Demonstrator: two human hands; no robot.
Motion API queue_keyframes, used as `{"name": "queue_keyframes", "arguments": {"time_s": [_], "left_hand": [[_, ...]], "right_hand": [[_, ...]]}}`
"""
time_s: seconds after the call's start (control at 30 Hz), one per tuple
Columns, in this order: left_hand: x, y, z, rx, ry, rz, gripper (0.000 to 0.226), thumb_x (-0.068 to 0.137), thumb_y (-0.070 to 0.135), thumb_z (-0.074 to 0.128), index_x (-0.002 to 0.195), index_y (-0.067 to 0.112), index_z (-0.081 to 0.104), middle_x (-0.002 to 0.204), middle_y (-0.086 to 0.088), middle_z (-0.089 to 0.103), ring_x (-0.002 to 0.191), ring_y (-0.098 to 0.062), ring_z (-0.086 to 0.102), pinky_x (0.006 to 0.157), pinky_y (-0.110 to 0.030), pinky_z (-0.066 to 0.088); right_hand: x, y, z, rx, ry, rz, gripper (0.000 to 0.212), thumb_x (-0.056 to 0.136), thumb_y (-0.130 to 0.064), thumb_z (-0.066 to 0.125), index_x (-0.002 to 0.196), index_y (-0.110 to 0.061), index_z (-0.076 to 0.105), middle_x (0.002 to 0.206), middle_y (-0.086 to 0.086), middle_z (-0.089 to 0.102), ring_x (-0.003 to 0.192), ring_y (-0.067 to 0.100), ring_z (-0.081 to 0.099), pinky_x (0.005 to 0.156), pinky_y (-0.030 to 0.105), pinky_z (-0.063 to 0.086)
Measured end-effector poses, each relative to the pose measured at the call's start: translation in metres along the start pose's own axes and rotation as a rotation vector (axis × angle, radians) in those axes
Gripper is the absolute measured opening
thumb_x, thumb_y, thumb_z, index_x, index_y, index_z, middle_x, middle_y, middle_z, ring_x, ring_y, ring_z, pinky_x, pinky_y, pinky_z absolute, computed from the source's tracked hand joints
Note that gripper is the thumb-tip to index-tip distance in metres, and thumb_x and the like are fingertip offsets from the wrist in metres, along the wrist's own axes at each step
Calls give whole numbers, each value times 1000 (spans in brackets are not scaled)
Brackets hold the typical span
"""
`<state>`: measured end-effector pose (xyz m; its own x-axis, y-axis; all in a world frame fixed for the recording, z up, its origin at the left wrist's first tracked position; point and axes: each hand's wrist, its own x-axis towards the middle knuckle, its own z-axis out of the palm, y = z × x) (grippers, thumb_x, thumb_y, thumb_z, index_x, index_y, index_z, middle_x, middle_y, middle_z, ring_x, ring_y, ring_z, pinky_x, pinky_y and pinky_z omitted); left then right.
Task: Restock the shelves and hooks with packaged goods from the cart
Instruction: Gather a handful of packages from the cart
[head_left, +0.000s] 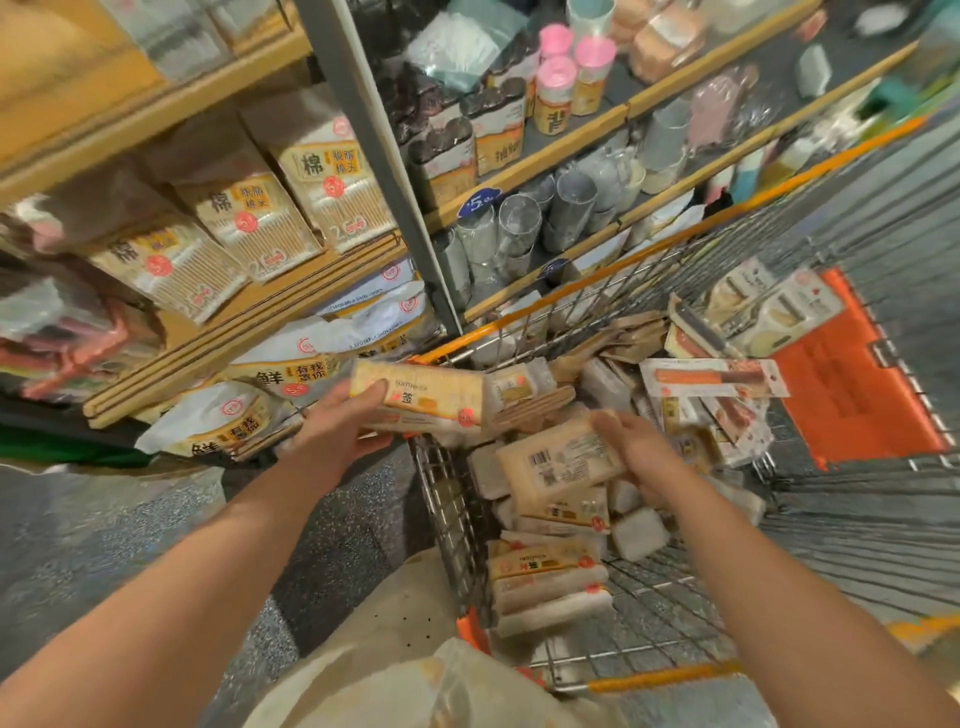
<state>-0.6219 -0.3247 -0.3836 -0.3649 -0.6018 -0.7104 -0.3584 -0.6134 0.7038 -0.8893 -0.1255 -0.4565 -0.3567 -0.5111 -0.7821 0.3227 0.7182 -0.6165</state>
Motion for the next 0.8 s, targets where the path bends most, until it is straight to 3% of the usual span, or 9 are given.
{"name": "queue_keyframes", "arguments": {"time_s": [0.13,0.23,0.33,0.43,0.53,0.63,0.7,0.73,0.8], "left_hand": [[-10,3,-1,-64,17,-34,25,98,27,54,119,14,58,101,3,75,108,-24,64,89,-41,50],[-17,9,8,-139,-12,-76,20,100,26,51,117,15,54,99,-2,76,100,-22,69,79,-39,55],[-25,11,26,-122,-99,-90,17,101,28,48,112,19,56,100,-7,76,92,-23,70,78,-41,55],[-32,10,38,-143,-188,-47,30,102,33,43,127,20,53,113,-12,72,99,-28,69,74,-37,59],[-36,13,44,-184,-219,-8,35,101,35,46,134,25,47,121,-12,69,106,-32,68,87,-41,57],[-37,17,51,-126,-279,44,27,102,28,45,129,27,48,117,-5,71,104,-27,70,89,-45,57],[-37,22,56,-103,-301,44,23,102,20,46,123,27,51,115,-5,72,103,-24,70,87,-45,56],[-37,24,59,-100,-316,41,22,101,17,48,121,26,51,113,-5,72,102,-24,70,84,-43,57],[-36,28,61,-131,-352,22,20,100,12,47,118,19,54,102,-6,75,92,-21,73,70,-34,59]], "right_hand": [[-26,-31,6,120,6,-59,12,101,-25,50,103,-22,62,91,8,68,77,23,66,70,40,53],[-44,-57,16,121,-37,-190,16,103,-23,47,112,-22,60,89,5,68,72,18,66,62,34,51],[-59,-79,30,21,-5,-312,12,102,-26,47,105,-30,58,97,3,68,80,14,68,66,36,56],[-71,-90,40,-118,37,-391,13,102,-32,44,104,-40,54,109,-2,66,93,15,68,77,40,59],[-81,-92,41,-93,36,-437,11,99,-42,42,106,-44,51,118,-5,62,107,18,63,91,46,54],[-89,-94,42,-168,73,-483,12,102,-41,41,112,-43,46,121,-10,56,119,19,55,96,39,46],[-93,-95,42,-155,47,-511,23,100,-45,45,122,-39,41,130,-9,49,127,18,49,99,35,43],[-96,-96,41,-121,11,-526,40,92,-58,51,125,-40,39,135,-9,45,130,17,46,100,32,42],[-98,-93,30,-96,-79,-562,75,63,-83,62,127,-51,38,140,-16,41,133,16,44,104,36,44]]}}
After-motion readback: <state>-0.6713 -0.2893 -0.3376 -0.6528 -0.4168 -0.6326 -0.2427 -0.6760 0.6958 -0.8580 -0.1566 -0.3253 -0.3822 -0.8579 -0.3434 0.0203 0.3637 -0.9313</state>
